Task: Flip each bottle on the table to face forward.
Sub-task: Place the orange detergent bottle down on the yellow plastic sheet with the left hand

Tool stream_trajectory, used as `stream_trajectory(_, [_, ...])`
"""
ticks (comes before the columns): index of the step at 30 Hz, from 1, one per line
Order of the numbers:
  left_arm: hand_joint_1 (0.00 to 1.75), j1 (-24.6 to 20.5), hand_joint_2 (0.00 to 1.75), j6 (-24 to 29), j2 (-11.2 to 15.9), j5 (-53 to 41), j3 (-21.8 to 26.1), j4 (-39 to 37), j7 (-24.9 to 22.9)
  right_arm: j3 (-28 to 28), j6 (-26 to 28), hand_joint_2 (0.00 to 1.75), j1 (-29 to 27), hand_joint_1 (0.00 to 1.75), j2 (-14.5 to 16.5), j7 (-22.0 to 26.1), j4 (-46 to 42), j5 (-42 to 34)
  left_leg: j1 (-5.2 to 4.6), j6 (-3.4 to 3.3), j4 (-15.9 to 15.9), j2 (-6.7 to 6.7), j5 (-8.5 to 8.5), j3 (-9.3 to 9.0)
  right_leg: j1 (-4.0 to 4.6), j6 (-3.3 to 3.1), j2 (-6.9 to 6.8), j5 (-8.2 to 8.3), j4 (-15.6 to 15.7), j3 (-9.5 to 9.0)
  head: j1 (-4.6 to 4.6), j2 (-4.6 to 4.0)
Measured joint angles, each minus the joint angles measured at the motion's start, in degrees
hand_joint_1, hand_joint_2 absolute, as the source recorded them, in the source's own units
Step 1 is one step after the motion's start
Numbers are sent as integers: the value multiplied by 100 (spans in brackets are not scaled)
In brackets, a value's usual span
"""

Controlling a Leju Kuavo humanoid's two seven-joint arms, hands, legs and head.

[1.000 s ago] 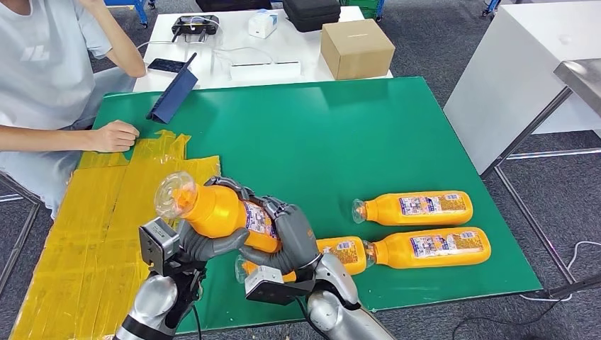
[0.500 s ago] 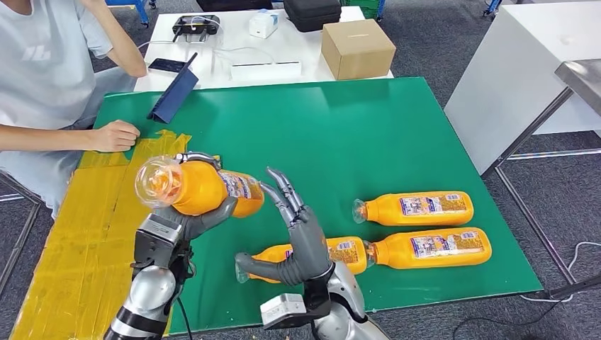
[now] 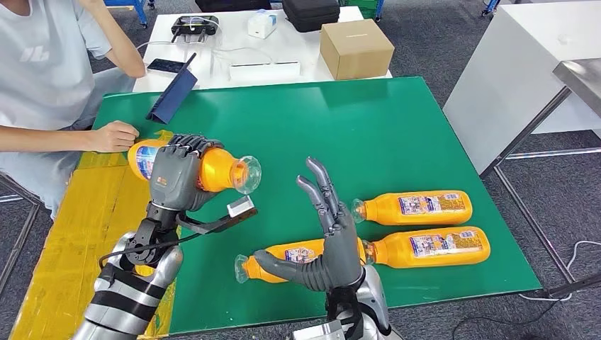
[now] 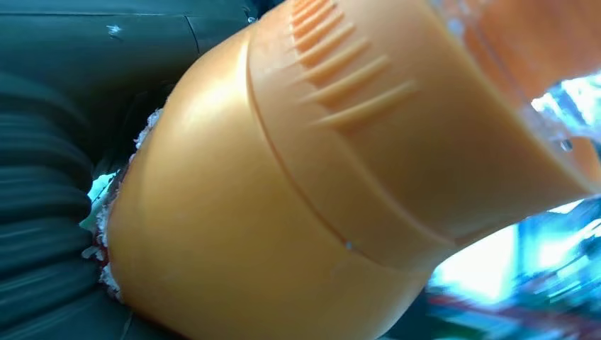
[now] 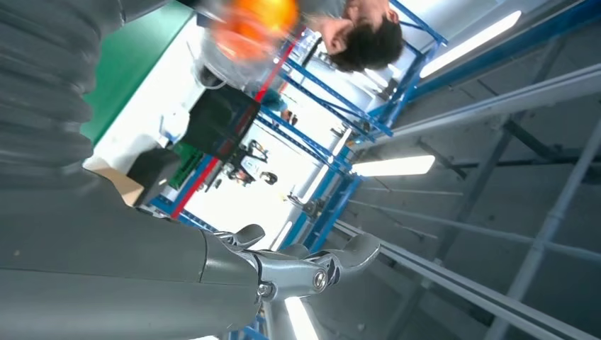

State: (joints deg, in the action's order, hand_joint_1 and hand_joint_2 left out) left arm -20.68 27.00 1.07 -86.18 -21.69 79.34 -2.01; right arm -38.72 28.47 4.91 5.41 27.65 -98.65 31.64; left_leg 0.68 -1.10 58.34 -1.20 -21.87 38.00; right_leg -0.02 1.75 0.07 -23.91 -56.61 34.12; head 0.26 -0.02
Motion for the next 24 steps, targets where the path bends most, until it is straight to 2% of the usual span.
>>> stream_trajectory(3, [175, -295, 175, -239, 217, -303, -190, -649, -550, 14, -67, 175, -20, 0, -48, 30, -166, -32, 3, 4, 0, 3, 4, 0, 1, -8, 0, 5, 0, 4, -1, 0])
stream_trajectory(8, [175, -759, 175, -555, 446, -335, -656, -1537, -1048, 14, -131, 175, -67, 0, -126, 157, -416, -49, 4, 5, 0, 2, 6, 4, 1, -8, 0, 5, -2, 3, -1, 0])
stream_trajectory(16, [175, -1087, 175, -1098, 497, -335, -937, -2238, -1165, 14, -169, 175, -94, 0, -190, 163, -571, -8, 3, 5, 0, 1, 5, 6, 1, -8, 0, 5, -1, 4, 0, 0])
stream_trajectory(20, [175, -1318, 175, -1559, 483, -335, -994, -2755, -1402, 14, -235, 175, -92, 0, -195, 122, -587, 66, 4, 6, 0, 2, 7, 6, 1, -8, 0, 5, -1, 4, -1, 0])
stream_trajectory(24, [175, -1602, 175, -1706, 448, -335, -919, -3519, -1755, 11, -298, 175, -84, 0, -196, 21, -584, 90, 5, 8, 0, 2, 11, 5, 3, -9, 0, 6, -3, 2, 0, 0])
